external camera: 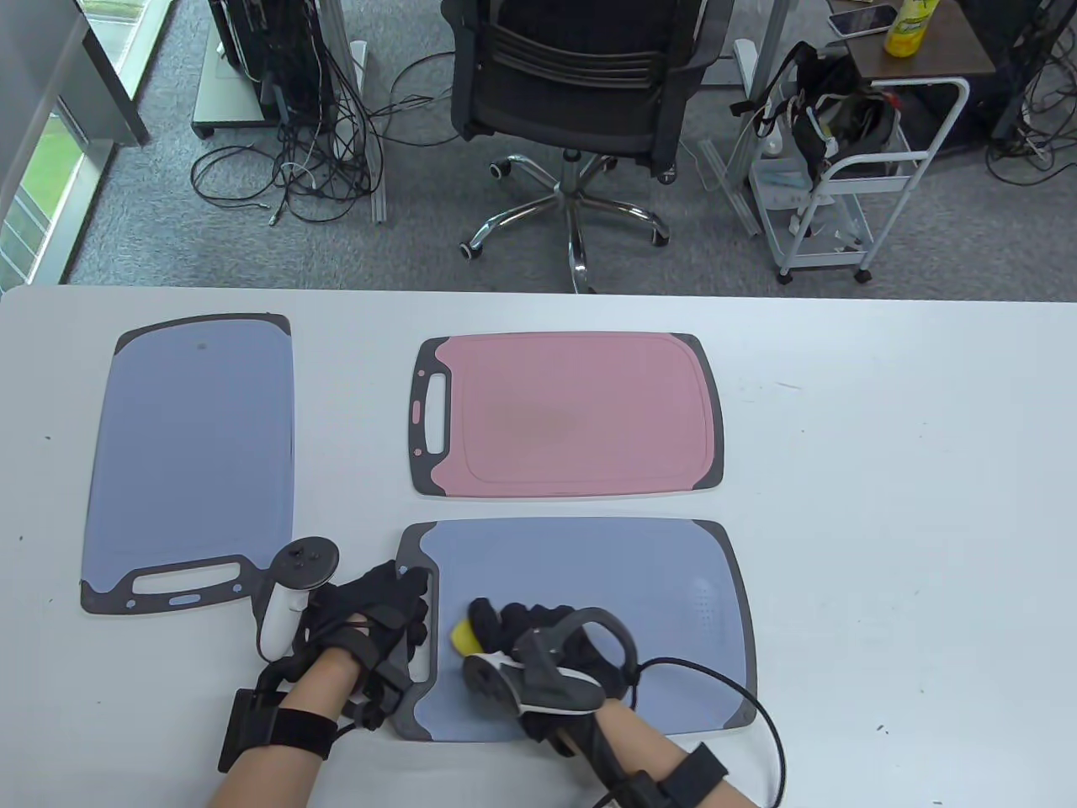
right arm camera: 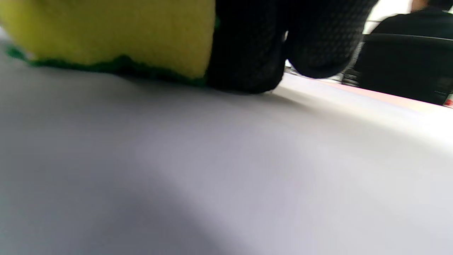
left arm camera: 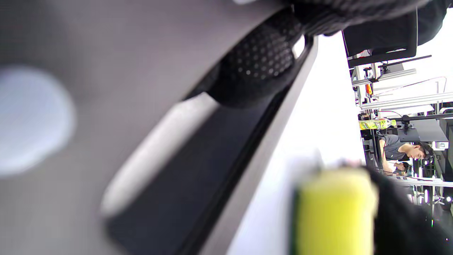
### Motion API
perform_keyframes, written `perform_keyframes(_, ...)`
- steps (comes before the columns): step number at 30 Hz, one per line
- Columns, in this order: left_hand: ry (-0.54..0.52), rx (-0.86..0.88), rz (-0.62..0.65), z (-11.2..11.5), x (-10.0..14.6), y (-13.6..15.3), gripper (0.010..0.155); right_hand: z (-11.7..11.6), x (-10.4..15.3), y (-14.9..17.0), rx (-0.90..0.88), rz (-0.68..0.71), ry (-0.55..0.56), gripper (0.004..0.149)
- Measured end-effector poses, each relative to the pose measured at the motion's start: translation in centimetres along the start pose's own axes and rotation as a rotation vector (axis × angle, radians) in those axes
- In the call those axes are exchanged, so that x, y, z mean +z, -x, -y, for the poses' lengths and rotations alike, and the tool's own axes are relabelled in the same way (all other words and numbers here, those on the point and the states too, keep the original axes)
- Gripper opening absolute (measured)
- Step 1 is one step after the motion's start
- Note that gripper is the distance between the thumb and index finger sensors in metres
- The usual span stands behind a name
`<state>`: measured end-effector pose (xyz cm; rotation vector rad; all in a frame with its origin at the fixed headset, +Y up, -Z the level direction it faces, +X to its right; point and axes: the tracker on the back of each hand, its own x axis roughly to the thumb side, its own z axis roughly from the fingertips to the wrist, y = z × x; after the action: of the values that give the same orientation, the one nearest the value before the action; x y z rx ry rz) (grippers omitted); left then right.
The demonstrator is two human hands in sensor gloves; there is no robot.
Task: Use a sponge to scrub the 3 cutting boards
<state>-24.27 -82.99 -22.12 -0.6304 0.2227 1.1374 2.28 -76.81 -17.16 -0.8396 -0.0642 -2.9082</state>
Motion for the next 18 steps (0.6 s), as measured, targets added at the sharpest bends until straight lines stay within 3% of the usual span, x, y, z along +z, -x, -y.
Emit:
perform_keyframes(5,-0.012,-0.013,0.0,0.0,0.0,0.0,0.054,-2.4,6.3,10.7,-0.001,-0.323,-0.064,0.072)
perform_keyframes(7,-0.01,-0.011,-0.001,0.0,0.0,0.0,0.054,-3.4,8.5,14.1,-0.021,-0.439,-0.092,0.072)
perform_keyframes(9,-0.014,-0.015,-0.002,0.0,0.0,0.0,0.054,-3.6,9.2,15.4,-0.058,-0.486,-0.063,0.072)
perform_keyframes(11,-0.013,-0.017,-0.003,0.0,0.0,0.0,0.053,-3.4,8.1,14.4,-0.021,-0.449,-0.078,0.072)
perform_keyframes(14,-0.015,-0.019,-0.001,0.0,0.0,0.0,0.054,-2.5,5.1,10.3,0.006,-0.293,-0.063,0.072)
perform_keyframes(18,-0.012,-0.015,0.0,0.0,0.0,0.0,0.054,-0.4,0.0,-0.1,0.008,0.009,-0.006,0.073)
